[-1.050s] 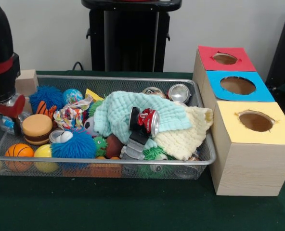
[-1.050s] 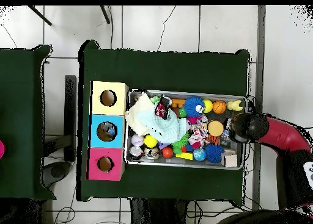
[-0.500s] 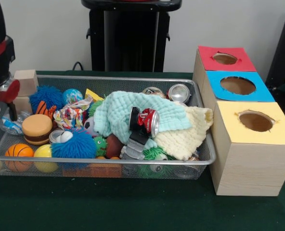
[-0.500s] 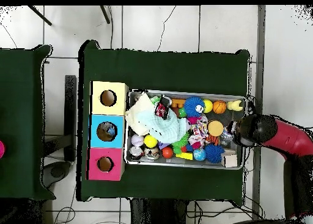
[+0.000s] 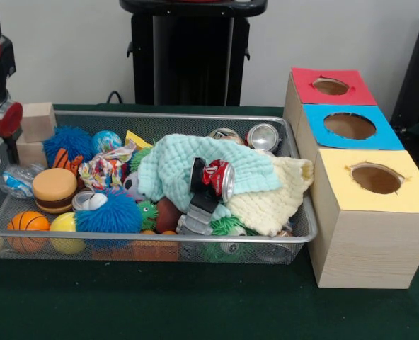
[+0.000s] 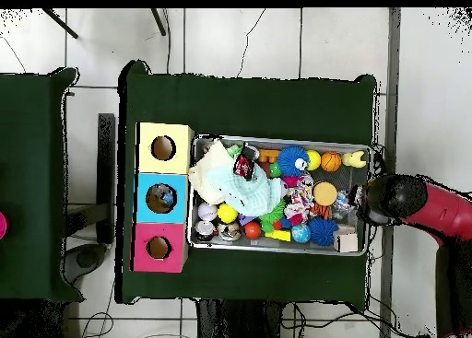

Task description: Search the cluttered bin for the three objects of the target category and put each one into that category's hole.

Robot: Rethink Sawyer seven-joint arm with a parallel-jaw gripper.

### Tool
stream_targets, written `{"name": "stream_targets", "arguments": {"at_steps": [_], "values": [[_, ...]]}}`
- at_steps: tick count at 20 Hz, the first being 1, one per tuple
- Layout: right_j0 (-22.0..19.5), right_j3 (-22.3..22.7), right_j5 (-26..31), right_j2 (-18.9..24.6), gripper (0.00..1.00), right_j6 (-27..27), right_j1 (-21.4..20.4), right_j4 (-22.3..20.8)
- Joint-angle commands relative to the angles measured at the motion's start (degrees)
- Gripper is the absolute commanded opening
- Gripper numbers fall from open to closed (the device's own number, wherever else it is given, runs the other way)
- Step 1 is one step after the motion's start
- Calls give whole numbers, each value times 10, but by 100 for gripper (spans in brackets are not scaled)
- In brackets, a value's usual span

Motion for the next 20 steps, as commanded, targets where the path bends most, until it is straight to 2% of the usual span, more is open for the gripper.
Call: {"name": "stream_targets", "arguments": {"at_steps": [1, 5, 12, 20], "values": [[-15, 68, -22, 7, 100, -4, -8, -1], [-13, 66, -28, 10, 100, 1, -3, -2], [-16, 96, -64, 7, 100, 15, -12, -10], [-3, 76, -114, 8, 100, 37, 29, -15]]}}
